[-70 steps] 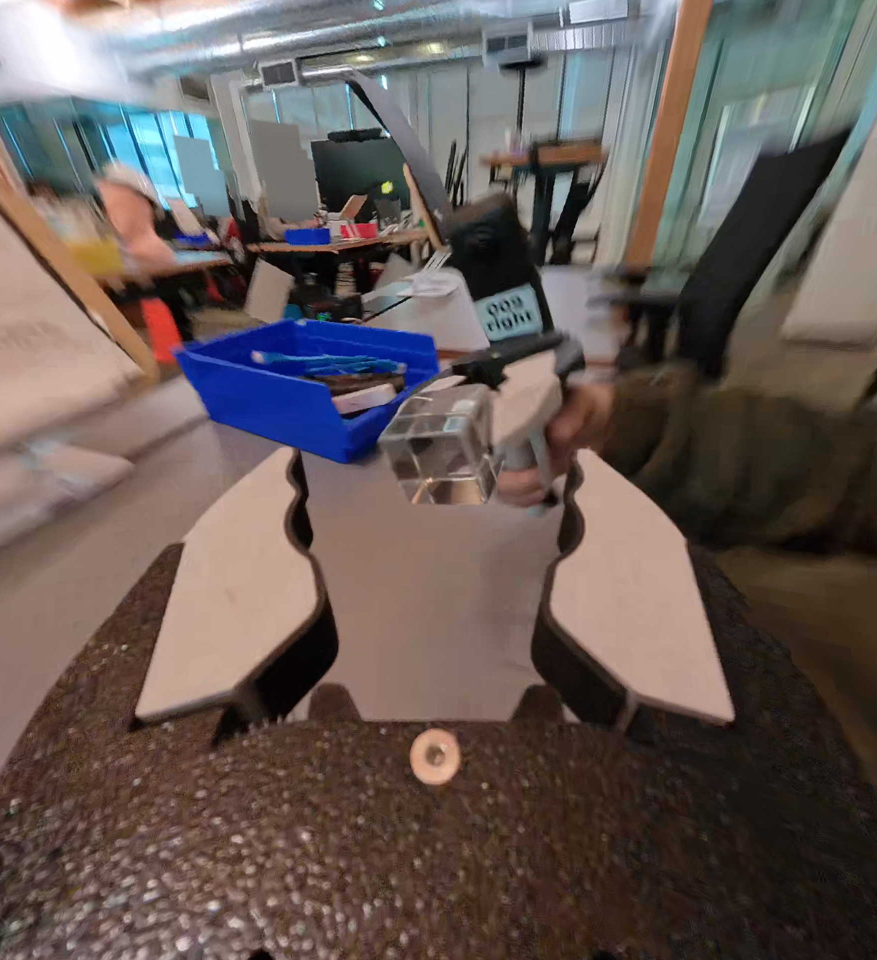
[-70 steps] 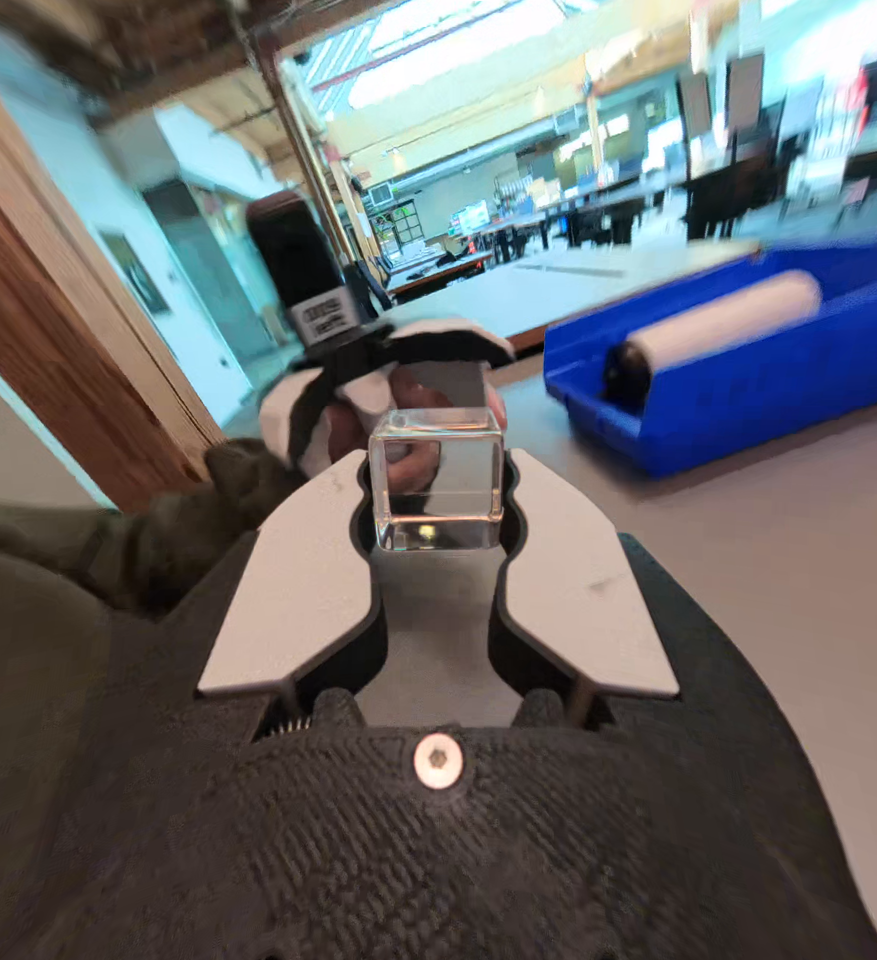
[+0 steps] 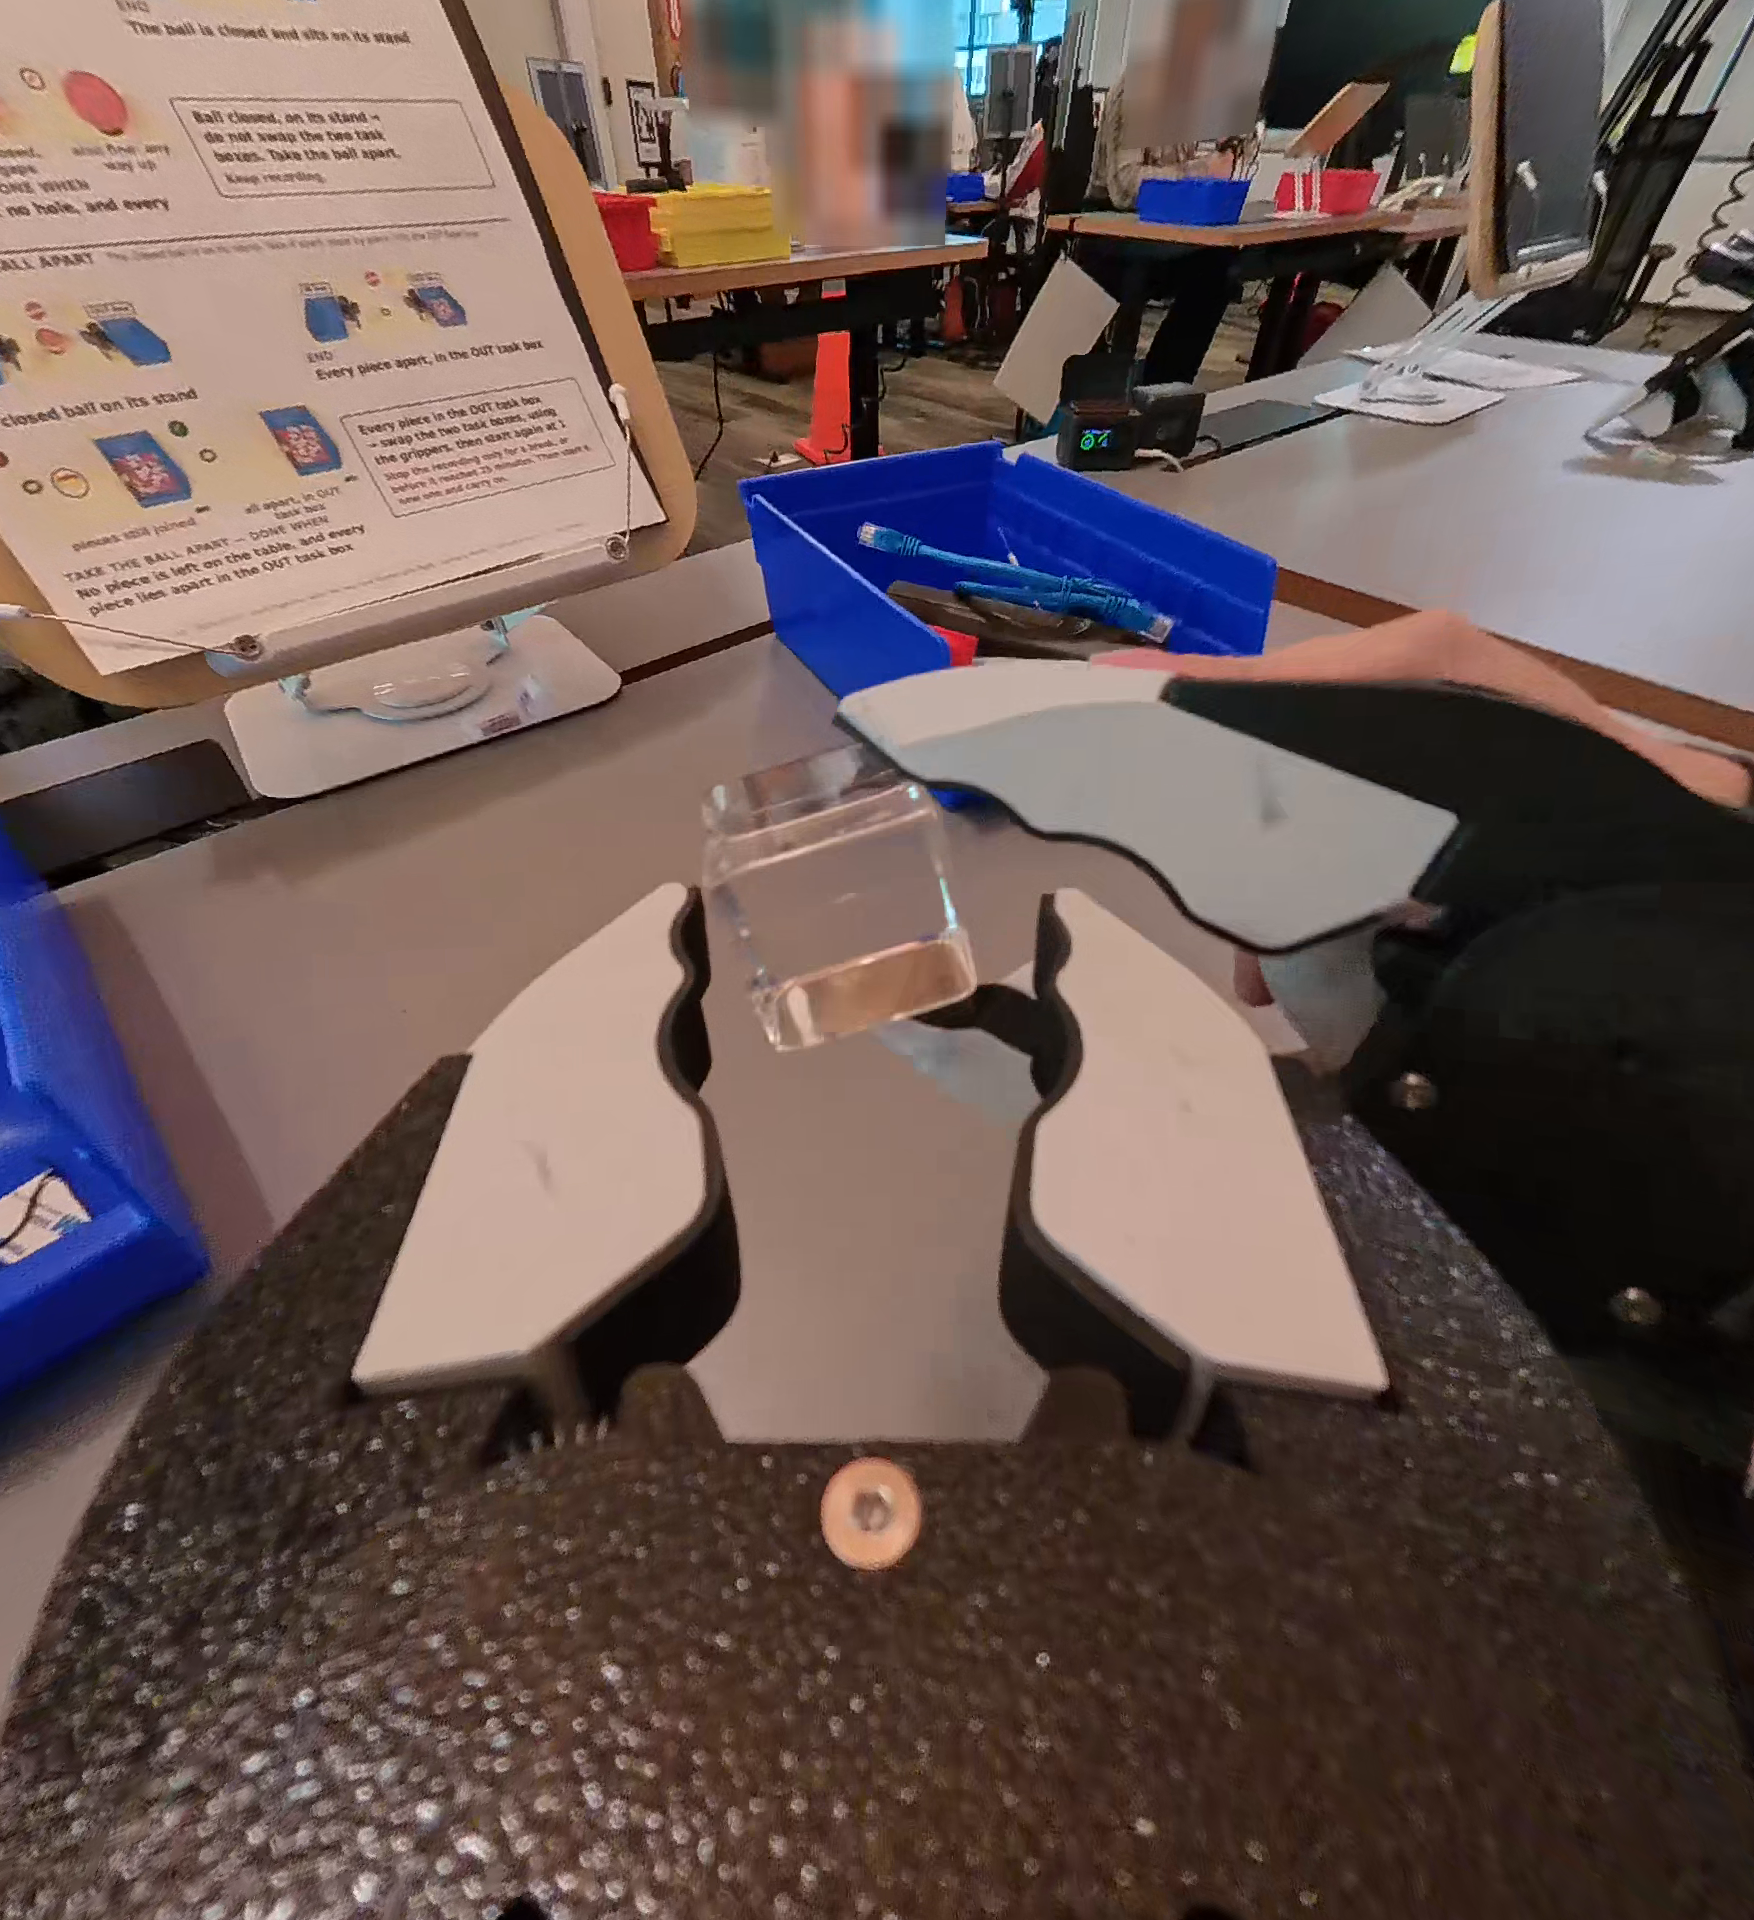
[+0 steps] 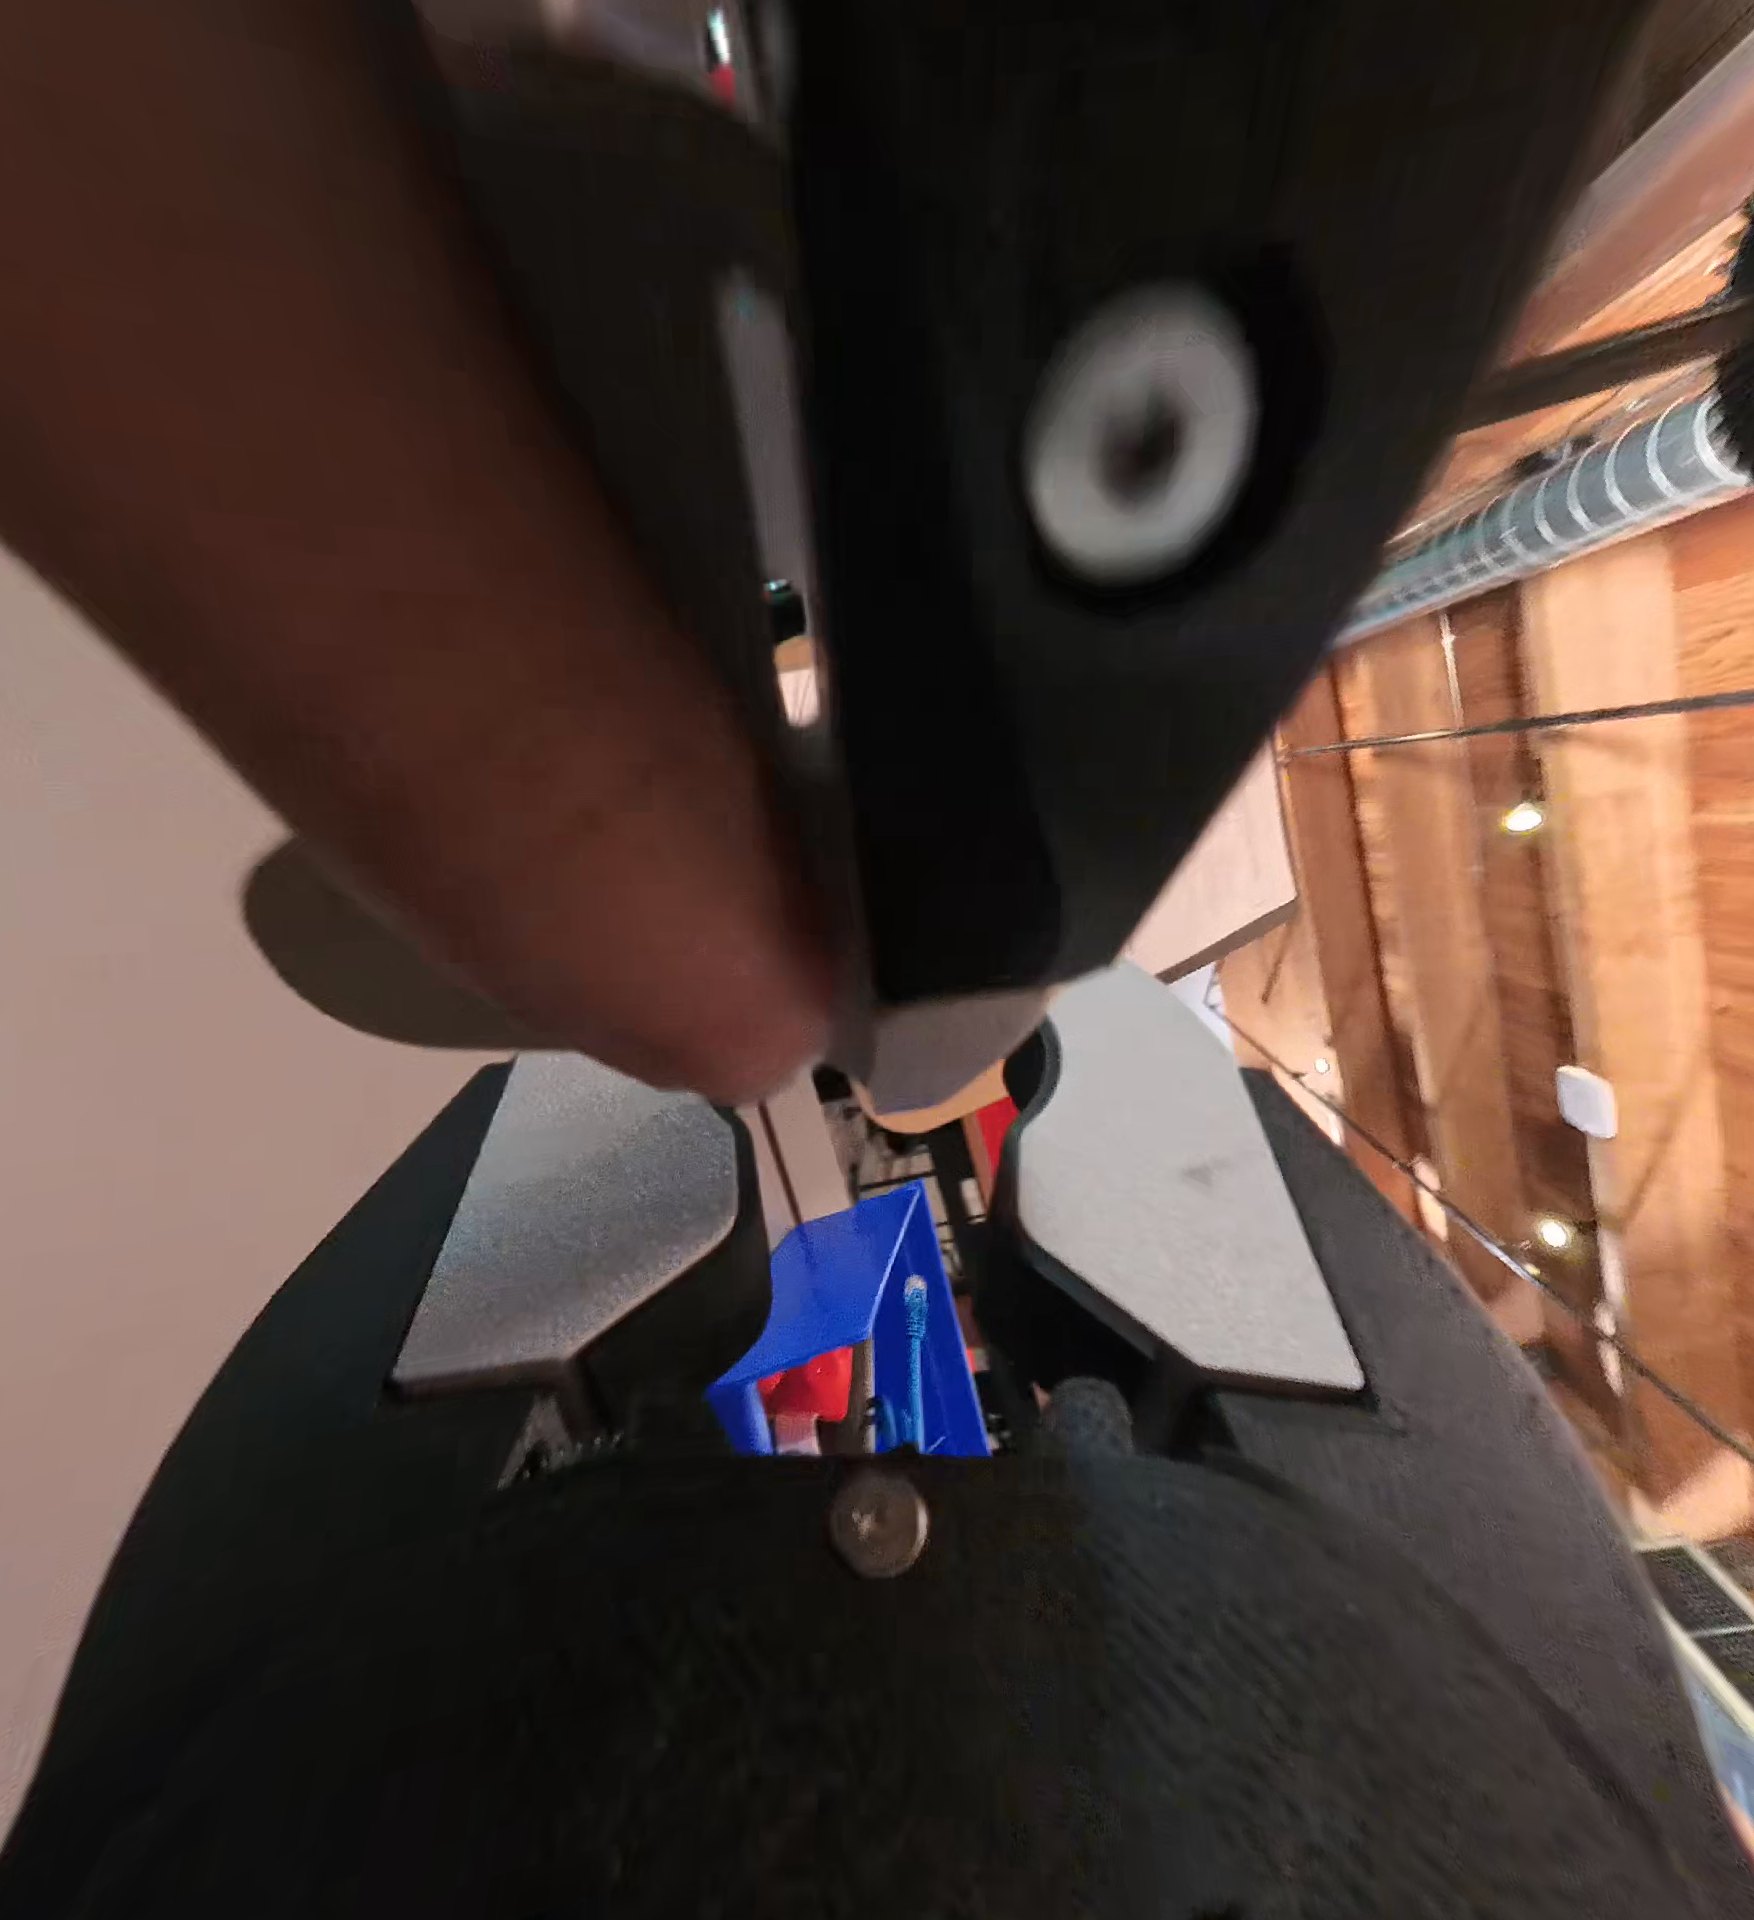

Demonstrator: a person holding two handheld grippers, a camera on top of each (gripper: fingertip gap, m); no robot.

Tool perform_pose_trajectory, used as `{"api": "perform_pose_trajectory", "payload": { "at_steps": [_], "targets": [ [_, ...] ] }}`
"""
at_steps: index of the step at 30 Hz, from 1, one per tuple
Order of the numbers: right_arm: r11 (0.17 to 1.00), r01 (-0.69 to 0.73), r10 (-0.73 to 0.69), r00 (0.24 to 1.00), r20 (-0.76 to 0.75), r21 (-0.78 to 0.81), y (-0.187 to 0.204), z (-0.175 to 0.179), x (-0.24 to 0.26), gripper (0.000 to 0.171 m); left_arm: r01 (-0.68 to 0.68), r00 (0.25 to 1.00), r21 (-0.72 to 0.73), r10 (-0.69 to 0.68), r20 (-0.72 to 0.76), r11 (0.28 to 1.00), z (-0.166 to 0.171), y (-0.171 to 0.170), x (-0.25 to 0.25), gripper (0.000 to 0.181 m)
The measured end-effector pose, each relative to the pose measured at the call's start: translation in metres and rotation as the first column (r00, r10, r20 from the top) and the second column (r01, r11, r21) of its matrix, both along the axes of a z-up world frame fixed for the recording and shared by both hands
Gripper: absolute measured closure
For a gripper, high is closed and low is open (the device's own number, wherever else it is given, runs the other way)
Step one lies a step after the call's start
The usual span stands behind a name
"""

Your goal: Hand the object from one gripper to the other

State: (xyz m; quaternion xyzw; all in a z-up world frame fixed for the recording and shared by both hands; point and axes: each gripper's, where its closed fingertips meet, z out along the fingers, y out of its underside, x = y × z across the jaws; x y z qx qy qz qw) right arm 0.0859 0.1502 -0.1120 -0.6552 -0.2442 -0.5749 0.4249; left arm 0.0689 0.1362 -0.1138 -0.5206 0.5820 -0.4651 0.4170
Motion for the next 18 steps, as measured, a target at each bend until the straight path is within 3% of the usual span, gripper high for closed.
{"api": "perform_pose_trajectory", "payload": {
  "at_steps": [3, 7, 10, 12, 14, 16, 17, 18],
  "targets": [
    [1.000, 0.021, -0.020, 0.998, 0.052, -0.009, 0.001, 0.000, -0.002, 0.124, -0.039, 0.999, 0.010, 0.039, 0.016, 0.999, -0.003, 0.007, 0.002, 0.133],
    [1.000, -0.008, 0.008, 1.000, 0.016, -0.002, 0.001, 0.002, -0.004, 0.124, 0.011, 1.000, 0.007, -0.011, 0.029, 1.000, 0.000, 0.006, 0.001, 0.134],
    [0.990, -0.140, 0.138, 0.982, -0.126, -0.005, 0.003, 0.002, -0.011, 0.126, 0.106, 0.992, -0.006, -0.105, 0.067, 0.994, 0.005, 0.009, -0.001, 0.135],
    [0.953, -0.301, 0.293, 0.910, -0.293, 0.020, 0.001, 0.005, -0.025, 0.110, 0.166, 0.978, 0.030, -0.168, 0.127, 0.986, 0.011, 0.016, -0.004, 0.136],
    [0.912, -0.397, 0.393, 0.763, -0.514, 0.108, -0.008, 0.013, -0.032, 0.093, 0.218, 0.956, 0.061, -0.225, 0.189, 0.974, 0.021, 0.025, -0.010, 0.136],
    [0.880, -0.408, 0.447, 0.536, -0.716, 0.244, -0.018, 0.024, -0.032, 0.077, 0.292, 0.900, 0.145, -0.323, 0.292, 0.945, 0.035, 0.027, -0.023, 0.136],
    [0.865, -0.389, 0.460, 0.368, -0.808, 0.316, -0.021, 0.028, -0.032, 0.071, 0.336, 0.855, 0.225, -0.396, 0.334, 0.915, 0.040, 0.022, -0.032, 0.137],
    [0.846, -0.370, 0.463, 0.148, -0.874, 0.385, -0.024, 0.029, -0.035, 0.068, 0.353, 0.809, 0.318, -0.458, 0.369, 0.880, 0.044, 0.018, -0.041, 0.136]
  ]
}}
